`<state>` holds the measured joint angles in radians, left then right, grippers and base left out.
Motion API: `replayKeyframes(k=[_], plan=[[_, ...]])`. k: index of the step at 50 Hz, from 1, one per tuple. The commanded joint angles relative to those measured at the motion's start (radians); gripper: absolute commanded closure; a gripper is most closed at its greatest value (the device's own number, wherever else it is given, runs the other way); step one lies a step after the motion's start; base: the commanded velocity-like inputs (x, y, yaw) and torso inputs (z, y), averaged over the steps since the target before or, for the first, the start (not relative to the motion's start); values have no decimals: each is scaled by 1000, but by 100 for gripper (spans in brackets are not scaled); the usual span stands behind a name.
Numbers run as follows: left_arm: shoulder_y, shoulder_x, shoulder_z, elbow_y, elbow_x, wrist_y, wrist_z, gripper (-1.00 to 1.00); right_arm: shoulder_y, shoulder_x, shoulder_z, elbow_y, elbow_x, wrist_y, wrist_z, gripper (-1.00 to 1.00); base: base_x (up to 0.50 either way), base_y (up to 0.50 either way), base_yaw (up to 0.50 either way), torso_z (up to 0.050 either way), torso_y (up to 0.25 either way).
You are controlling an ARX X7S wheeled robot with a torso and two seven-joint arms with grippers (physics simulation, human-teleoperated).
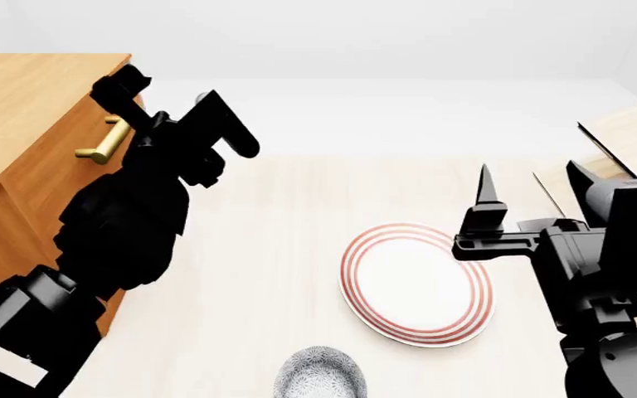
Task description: Open the top drawer of the cabinet and put the bowl in it.
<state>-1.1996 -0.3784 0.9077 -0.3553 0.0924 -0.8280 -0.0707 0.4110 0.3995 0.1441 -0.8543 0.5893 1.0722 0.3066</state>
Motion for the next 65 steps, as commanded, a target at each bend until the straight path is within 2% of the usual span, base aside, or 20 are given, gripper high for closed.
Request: replayKeyframes(k=[1,65], plan=[[1,12,6,-77,4,32,-13,-100,-9,2,-4,9,-1,-15,1,-100,0,0,0,0,0],[-33,44,73,-352,54,107,-41,-100,-33,5,-29,52,7,-75,7,-100,0,0,0,0,0]])
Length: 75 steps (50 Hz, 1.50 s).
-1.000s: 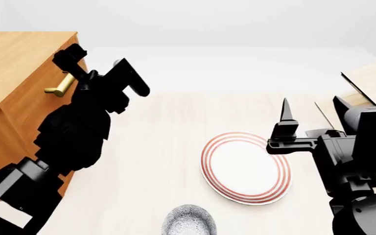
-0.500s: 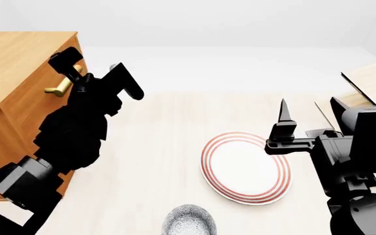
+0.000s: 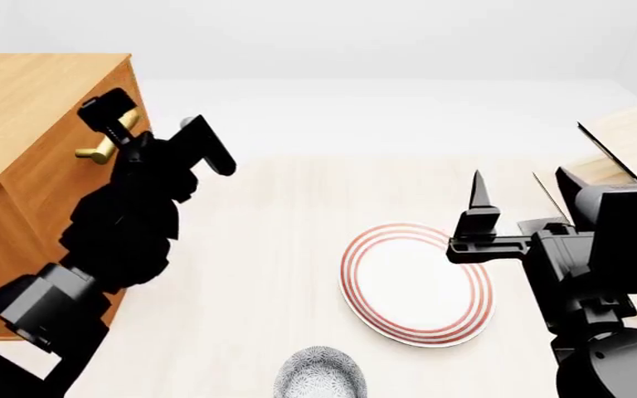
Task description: Open the top drawer of the cabinet and put the bowl in it.
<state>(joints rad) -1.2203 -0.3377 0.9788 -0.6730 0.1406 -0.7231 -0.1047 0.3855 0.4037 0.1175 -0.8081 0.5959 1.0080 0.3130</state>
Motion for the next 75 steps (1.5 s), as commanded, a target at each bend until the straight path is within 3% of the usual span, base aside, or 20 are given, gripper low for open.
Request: replayKeyframes(k=[1,9,30,51,52,75], plan=[[-13,4,2,-38,6,2,-8,-100,-8,1,-2,6,1,-13,0,-100,0,0,0,0,0],[-8,12,0,-79,5,18,-23,-100,-18,0,1,10,4,-24,-2,-100,0,0,0,0,0],[-90,91,-18,-413,-8,165,-73,-100,-30,3,-5,25,2,-49,-3,-100,0,0,0,0,0],[-94,128,-19,-551,-18,239,-86,-100,-30,4,-12,34,8,-57,2,-100,0,0,0,0,0],[-94,128,-19,-549,-18,238,-87,100,-30,4,-13,34,9,-57,2,-100,0,0,0,0,0],[-88,124,-20,-540,-27,247,-92,100,-47,6,-20,51,4,-85,2,-100,0,0,0,0,0]])
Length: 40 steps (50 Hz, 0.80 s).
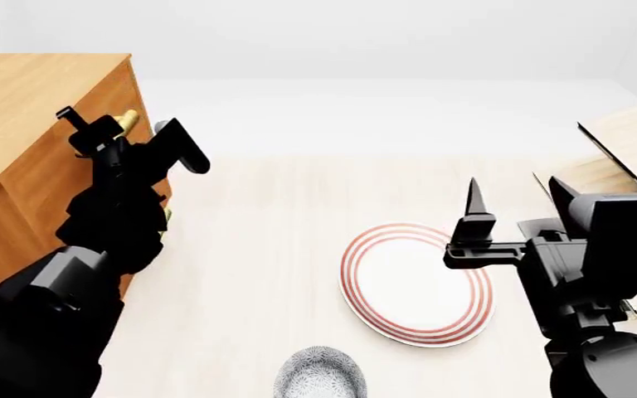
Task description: Open the top drawer of the cabinet and put the bowl in it.
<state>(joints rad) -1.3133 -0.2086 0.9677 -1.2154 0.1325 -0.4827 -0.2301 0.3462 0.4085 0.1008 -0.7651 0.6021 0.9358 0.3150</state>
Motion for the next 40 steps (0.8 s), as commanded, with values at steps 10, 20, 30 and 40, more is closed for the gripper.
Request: replayKeyframes(k=[10,20,30,40], plan=[[38,-47,-11,169,-19,-70,45,100,-5,4,-5,6,2,-11,6,-100,-1,0,0,0,0],[63,-83,-7,324,-15,-141,65,100,-4,6,-3,0,10,-7,11,-100,0,0,0,0,0],[79,-97,-1,400,-12,-170,75,100,-9,8,0,-2,15,-10,15,-100,-2,0,1,0,0],[96,-104,8,459,-9,-189,82,100,-13,10,3,-3,20,-15,17,-100,-3,0,2,0,2]])
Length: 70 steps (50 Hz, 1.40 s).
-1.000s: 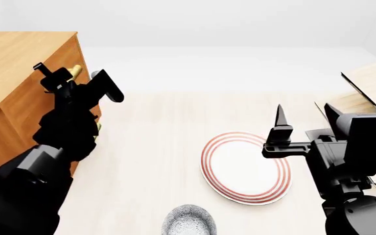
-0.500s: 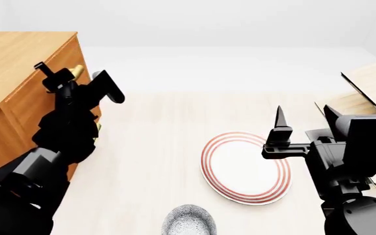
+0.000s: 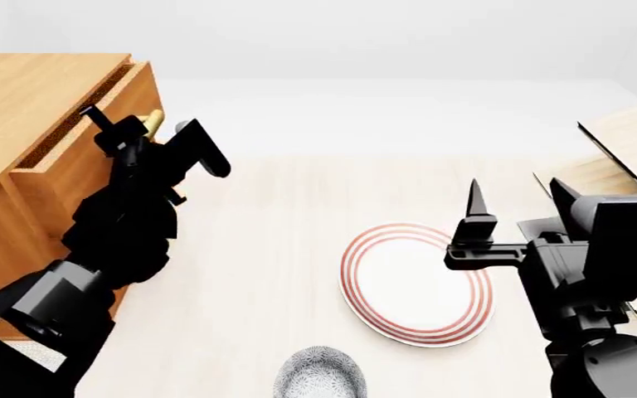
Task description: Open the top drawer of the cabinet and put the bowl in it.
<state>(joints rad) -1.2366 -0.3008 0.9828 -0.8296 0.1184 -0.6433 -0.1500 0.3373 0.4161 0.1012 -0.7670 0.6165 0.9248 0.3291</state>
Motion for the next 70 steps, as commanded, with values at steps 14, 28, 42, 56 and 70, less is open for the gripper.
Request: replayKeyframes(k=[14,28,42,56,70], plan=[[43,-32,12,220,16,-88,24,100,-18,7,18,-9,18,-11,5,-100,-5,0,3,0,3],[73,-42,41,354,29,-137,45,100,-34,10,28,-5,23,-30,1,-100,-9,0,5,0,7],[87,-30,66,420,38,-164,58,100,-48,14,46,-11,38,-40,0,-100,-6,0,4,0,4],[89,-17,83,458,46,-185,66,100,-77,16,62,-3,41,-71,-12,-100,-6,0,2,0,5],[86,-20,83,455,46,-183,67,100,-89,16,62,3,41,-87,-13,-100,-6,0,2,1,3]])
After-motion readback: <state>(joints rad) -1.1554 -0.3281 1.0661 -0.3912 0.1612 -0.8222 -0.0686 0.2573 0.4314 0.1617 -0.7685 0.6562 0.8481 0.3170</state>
